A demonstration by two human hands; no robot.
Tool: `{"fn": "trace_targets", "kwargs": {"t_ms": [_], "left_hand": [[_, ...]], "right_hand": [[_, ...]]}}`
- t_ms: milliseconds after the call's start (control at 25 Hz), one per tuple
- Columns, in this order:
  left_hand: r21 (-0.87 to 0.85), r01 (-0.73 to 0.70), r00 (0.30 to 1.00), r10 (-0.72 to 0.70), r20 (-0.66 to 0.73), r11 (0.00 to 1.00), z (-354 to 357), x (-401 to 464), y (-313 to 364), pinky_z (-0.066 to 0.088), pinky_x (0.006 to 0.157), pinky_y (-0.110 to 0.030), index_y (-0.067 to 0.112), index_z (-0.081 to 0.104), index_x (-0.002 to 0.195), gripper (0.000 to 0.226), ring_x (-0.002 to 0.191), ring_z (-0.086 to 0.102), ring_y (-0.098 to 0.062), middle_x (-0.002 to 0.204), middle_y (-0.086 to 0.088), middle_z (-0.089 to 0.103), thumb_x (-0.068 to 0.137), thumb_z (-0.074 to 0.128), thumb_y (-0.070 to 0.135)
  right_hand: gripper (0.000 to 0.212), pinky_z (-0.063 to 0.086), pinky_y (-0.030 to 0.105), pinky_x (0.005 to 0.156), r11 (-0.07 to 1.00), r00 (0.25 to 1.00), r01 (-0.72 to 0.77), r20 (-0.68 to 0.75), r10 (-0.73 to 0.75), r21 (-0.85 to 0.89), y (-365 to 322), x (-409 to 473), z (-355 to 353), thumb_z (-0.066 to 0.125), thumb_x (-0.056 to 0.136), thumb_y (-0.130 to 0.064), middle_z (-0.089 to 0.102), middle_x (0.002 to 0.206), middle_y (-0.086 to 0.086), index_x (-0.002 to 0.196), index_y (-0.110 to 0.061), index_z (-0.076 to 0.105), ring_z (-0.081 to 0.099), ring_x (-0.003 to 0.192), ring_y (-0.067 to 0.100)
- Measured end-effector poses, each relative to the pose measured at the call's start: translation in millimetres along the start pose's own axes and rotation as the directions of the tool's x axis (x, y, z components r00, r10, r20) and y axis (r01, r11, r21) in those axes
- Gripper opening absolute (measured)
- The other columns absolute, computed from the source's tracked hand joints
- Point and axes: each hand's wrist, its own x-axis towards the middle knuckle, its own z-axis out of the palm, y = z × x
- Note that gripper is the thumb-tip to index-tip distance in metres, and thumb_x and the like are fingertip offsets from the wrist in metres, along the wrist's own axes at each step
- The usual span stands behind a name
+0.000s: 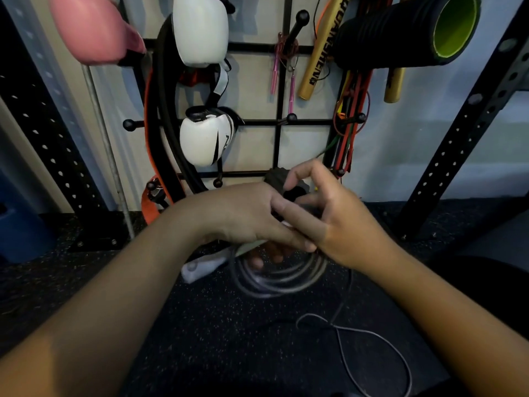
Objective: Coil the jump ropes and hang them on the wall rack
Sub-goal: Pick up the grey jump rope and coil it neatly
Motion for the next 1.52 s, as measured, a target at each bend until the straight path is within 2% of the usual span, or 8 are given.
{"fn": "trace_targets", "kwargs": {"t_ms": [160, 320, 520, 760, 1080, 1240, 1400, 1520], "left_hand": [[0.102, -0.096, 0.992, 0.104, -0.077, 0.99, 9, 2, 2, 0.046, 0.05, -0.026, 0.008, 0.067, 0.096, 0.041, 0.046, 0.053, -0.011, 0.059, 0.001, 0.059, 0.085, 0.074, 0.047], [-0.244, -0.23, 0.971, 0.205, -0.122, 0.942, 3, -6, -2, 0.038, 0.042, -0.021, 0.005, 0.068, 0.096, 0.031, 0.041, 0.039, -0.008, 0.053, 0.005, 0.044, 0.09, 0.069, 0.036], [-0.702, -0.524, 0.851, 0.266, -0.453, 0.483, -5, 1, -5, 0.035, 0.035, -0.018, 0.022, 0.047, 0.061, 0.043, 0.033, 0.033, -0.002, 0.046, 0.01, 0.036, 0.097, 0.058, 0.043], [-0.689, -0.725, 0.682, -0.146, -0.716, -0.012, 19, 18, 12, 0.041, 0.047, -0.021, 0.024, 0.043, 0.061, 0.045, 0.043, 0.036, -0.007, 0.052, 0.009, 0.033, 0.1, 0.057, 0.041], [-0.576, -0.661, 0.613, -0.098, -0.784, 0.481, 43, 24, -3, 0.043, 0.081, -0.036, 0.027, 0.061, 0.062, 0.04, 0.065, 0.053, -0.009, 0.064, 0.009, 0.056, 0.096, 0.059, 0.048], [-0.533, -0.594, 0.708, 0.077, -0.703, 0.603, 7, 10, -19, 0.054, 0.073, -0.03, 0.017, 0.066, 0.115, 0.044, 0.075, 0.069, -0.012, 0.084, 0.003, 0.073, 0.087, 0.066, 0.051], [0.022, -0.3, 0.852, 0.278, -0.445, 0.954, -31, -21, -12, 0.051, 0.093, -0.022, 0.037, 0.051, 0.135, 0.066, 0.103, 0.069, -0.002, 0.121, 0.011, 0.068, 0.077, 0.082, 0.046], [0.451, -0.111, 0.953, 0.223, -0.204, 0.886, -11, -22, 13, 0.046, 0.084, -0.013, 0.047, 0.046, 0.134, 0.083, 0.099, 0.059, 0.011, 0.117, 0.024, 0.063, 0.062, 0.087, 0.055]], "right_hand": [[0.017, 0.041, 0.028, 0.051, 0.998, 0.984, 0.054, -0.167, -0.058, -0.028, 1, 3, -11, 0.057, 0.103, -0.035, 0.055, 0.062, -0.001, 0.1, -0.02, 0.051, 0.049, 0.052, 0.008], [0.047, 0.051, 0.023, 0.06, 0.998, 0.982, 0.056, -0.181, -0.048, 0.039, -2, 2, -16, 0.032, 0.107, -0.046, 0.065, 0.076, 0.008, 0.091, -0.017, 0.065, 0.062, 0.064, 0.015], [0.04, 0.035, 0.03, 0.044, 0.964, 0.976, -0.076, -0.177, 0.124, 0.256, 14, -1, -39, 0.042, 0.102, -0.049, 0.057, 0.059, 0.009, 0.085, -0.026, 0.07, 0.044, 0.047, 0.023], [0.051, 0.037, 0.028, 0.045, 0.803, 0.971, -0.176, -0.034, 0.237, 0.569, 4, -3, 4, 0.035, 0.099, -0.063, 0.065, 0.077, 0.008, 0.12, -0.027, 0.064, 0.045, 0.046, 0.021], [0.015, 0.024, 0.021, 0.036, 0.745, 0.915, -0.127, -0.213, 0.343, 0.655, -20, -9, 26, 0.062, 0.097, -0.033, 0.049, 0.053, 0.0, 0.093, -0.019, 0.066, 0.035, 0.037, 0.009], [0.014, 0.032, 0.022, 0.04, 0.936, 0.954, -0.203, -0.158, 0.255, 0.288, -7, 0, -17, 0.063, 0.099, -0.025, 0.053, 0.05, -0.003, 0.088, -0.017, 0.067, 0.038, 0.04, 0.011], [0.017, 0.033, 0.017, 0.044, 0.986, 0.988, -0.14, 0.053, 0.145, -0.093, -3, -1, -45, 0.068, 0.095, -0.026, 0.046, 0.05, -0.007, 0.086, -0.01, 0.068, 0.037, 0.044, 0.009], [0.009, 0.037, 0.023, 0.047, 0.976, 0.966, -0.13, 0.199, 0.163, -0.172, -4, -3, -33, 0.075, 0.09, -0.028, 0.052, 0.052, -0.009, 0.086, -0.022, 0.069, 0.042, 0.045, 0.007]]}}
